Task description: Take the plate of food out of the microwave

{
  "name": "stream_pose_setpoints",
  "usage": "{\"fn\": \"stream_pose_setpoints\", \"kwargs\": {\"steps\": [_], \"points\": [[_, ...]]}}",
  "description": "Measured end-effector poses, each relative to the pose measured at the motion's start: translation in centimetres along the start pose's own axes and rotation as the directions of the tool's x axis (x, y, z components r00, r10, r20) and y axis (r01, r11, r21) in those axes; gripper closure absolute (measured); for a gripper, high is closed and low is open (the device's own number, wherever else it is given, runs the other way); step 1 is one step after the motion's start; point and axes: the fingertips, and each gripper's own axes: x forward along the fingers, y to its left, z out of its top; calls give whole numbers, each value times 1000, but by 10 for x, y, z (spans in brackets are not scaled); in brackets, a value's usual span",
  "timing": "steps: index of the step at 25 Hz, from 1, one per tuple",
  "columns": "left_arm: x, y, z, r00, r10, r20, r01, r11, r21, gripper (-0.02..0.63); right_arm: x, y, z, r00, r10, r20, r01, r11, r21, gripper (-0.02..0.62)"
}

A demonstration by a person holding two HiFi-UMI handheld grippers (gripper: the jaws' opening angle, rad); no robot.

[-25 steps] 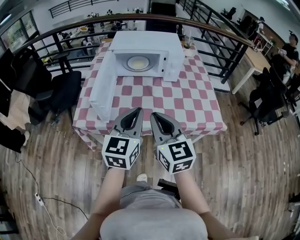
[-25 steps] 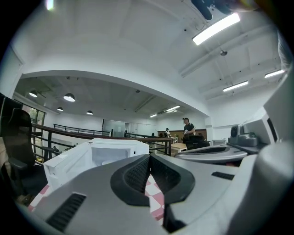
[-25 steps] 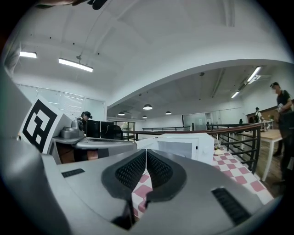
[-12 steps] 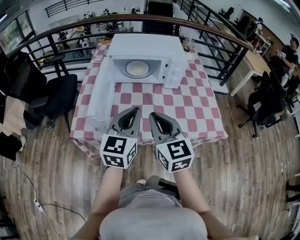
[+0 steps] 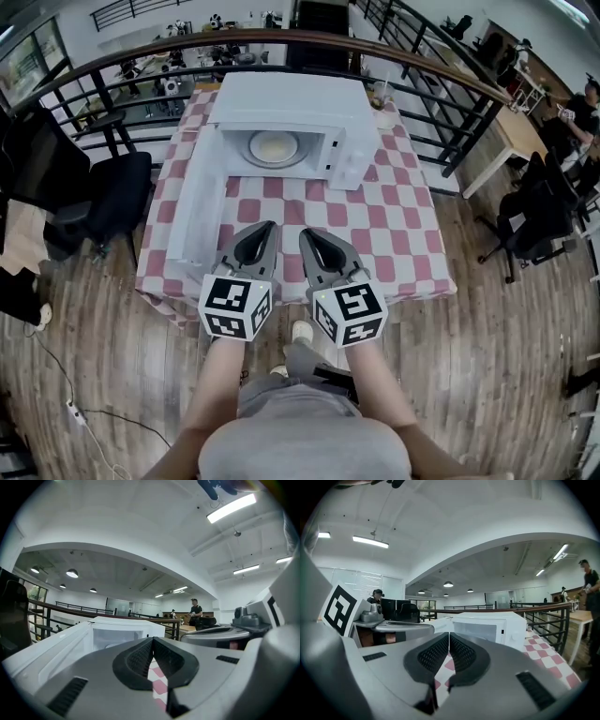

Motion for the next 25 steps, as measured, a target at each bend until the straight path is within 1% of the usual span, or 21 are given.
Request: {"fn": "stream_pose_setpoints", "kwargs": {"steps": [6, 11, 15, 22, 24, 25], "points": [[29, 15, -3, 999, 25, -27, -25, 1000, -3, 601, 27, -20, -3, 1000, 16, -14, -16, 1000, 19, 569], [58, 22, -2, 999, 15, -35, -16, 1000, -23, 601, 49, -40, -5, 999, 37, -21, -37, 999, 30, 569], [83, 27, -3, 998, 22, -52, -23, 999, -28, 600, 67, -60, -2, 998, 55, -23, -55, 998, 32, 569], [117, 33, -8, 997, 47, -68, -50, 998, -47, 599, 91, -90, -2, 994, 103, -42, -101, 994, 40, 569], [125, 34, -10, 997, 45, -69, -49, 997, -60, 585, 96, -96, -2, 992, 115, -44, -113, 993, 41, 569], [128, 34, -12, 997, 47, -67, -51, 996, -68, 568, 98, -99, -3, 992, 120, -43, -118, 992, 43, 569]]}}
